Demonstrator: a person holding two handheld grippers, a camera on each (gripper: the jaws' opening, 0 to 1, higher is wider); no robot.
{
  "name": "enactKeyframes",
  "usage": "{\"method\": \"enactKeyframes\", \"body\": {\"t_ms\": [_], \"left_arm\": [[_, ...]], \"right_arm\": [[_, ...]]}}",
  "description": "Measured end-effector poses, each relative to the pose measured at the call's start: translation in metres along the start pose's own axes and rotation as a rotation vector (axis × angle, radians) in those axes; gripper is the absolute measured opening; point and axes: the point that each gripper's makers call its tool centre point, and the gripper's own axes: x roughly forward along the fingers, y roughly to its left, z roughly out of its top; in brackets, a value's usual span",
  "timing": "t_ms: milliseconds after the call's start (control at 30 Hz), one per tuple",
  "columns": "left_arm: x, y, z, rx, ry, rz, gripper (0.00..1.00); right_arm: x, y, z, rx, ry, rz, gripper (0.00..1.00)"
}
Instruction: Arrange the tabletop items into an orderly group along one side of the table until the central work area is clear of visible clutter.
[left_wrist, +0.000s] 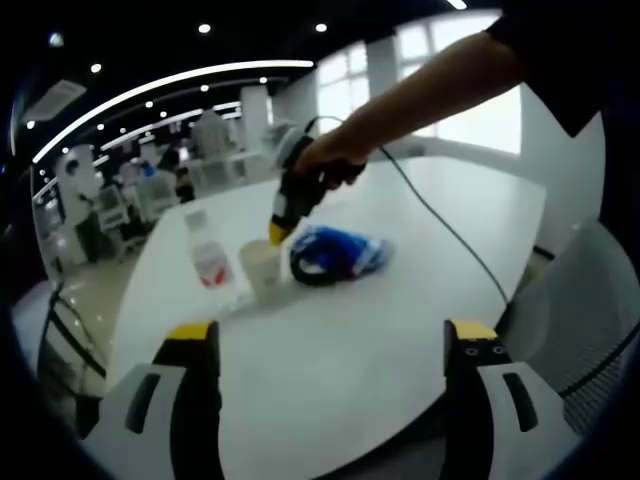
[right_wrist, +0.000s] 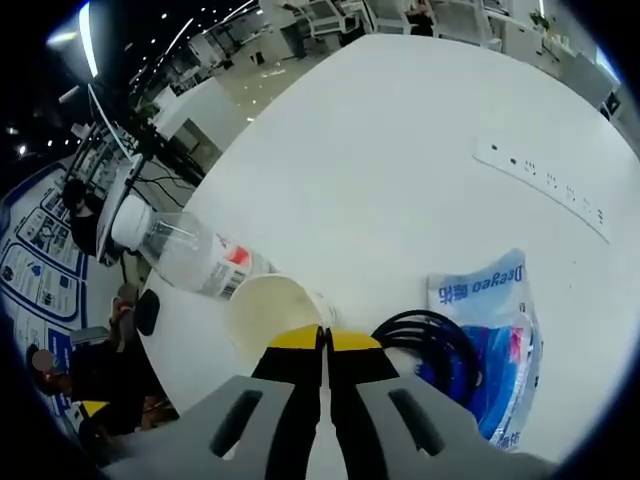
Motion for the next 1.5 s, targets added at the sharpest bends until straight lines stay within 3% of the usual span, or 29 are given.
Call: {"method": "enactKeyframes", "body": {"t_ms": [1033, 1500], "left_arm": [[0.0, 0.007, -0.003, -0.001, 0.005, 0.019, 0.87], [0.0, 0.007, -0.003, 0.001, 0.007, 0.023, 0.87]], "right_arm": [[0.01, 0.004, 0.011, -0.014, -0.03, 0.003, 0.01], [0.007, 0.003, 0.004, -0.002, -0.018, 0.012, 0.03]]}}
